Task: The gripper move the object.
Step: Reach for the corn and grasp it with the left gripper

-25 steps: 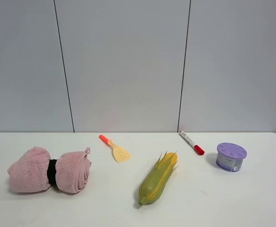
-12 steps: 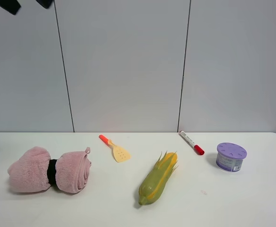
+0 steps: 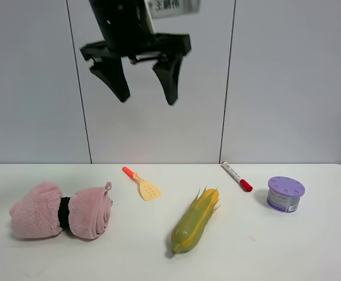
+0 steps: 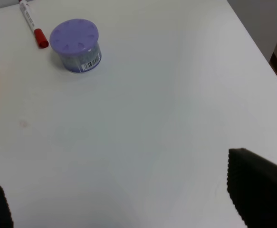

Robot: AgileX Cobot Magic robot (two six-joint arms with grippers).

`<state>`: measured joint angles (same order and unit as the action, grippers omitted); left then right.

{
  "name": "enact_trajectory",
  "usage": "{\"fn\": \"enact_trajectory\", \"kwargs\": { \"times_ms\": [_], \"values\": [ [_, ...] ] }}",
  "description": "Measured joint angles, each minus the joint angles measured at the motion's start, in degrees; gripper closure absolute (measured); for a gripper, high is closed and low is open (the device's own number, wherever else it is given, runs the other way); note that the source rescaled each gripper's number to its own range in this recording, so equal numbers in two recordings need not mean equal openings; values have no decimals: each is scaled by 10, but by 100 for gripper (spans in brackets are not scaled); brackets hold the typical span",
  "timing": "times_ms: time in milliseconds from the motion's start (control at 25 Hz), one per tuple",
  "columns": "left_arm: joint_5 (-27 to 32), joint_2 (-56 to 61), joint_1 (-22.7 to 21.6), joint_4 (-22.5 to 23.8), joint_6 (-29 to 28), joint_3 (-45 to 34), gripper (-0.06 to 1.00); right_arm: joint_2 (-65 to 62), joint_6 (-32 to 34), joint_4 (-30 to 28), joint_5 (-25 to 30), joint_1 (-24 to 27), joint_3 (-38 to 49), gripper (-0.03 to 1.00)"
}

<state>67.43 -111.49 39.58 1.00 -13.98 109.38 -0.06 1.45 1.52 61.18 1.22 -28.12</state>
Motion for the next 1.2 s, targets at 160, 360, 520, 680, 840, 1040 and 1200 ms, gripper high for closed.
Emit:
{"fn": "enact_trajectory", "kwargs": {
  "times_ms": [160,360,520,680,840,1040,1200],
  "values": [
    [-5,-64,28,0,-28,5,12,0,0,0,0,0,0,-3],
    [-36,-117,37,-2,-43,5,12,0,0,0,0,0,0,-3],
    [-78,-142,37,-2,-32,5,12,0,0,0,0,0,0,-3],
    [-126,-165,37,-16,-4,6,12,0,0,0,0,0,0,-3],
    [-161,-188,37,-44,43,6,7,0,0,0,0,0,0,-3],
    [-193,-218,37,-69,100,6,-4,0,0,0,0,0,0,-3],
    [-211,-238,37,-59,118,6,-5,0,0,0,0,0,0,-3]
  ]
}}
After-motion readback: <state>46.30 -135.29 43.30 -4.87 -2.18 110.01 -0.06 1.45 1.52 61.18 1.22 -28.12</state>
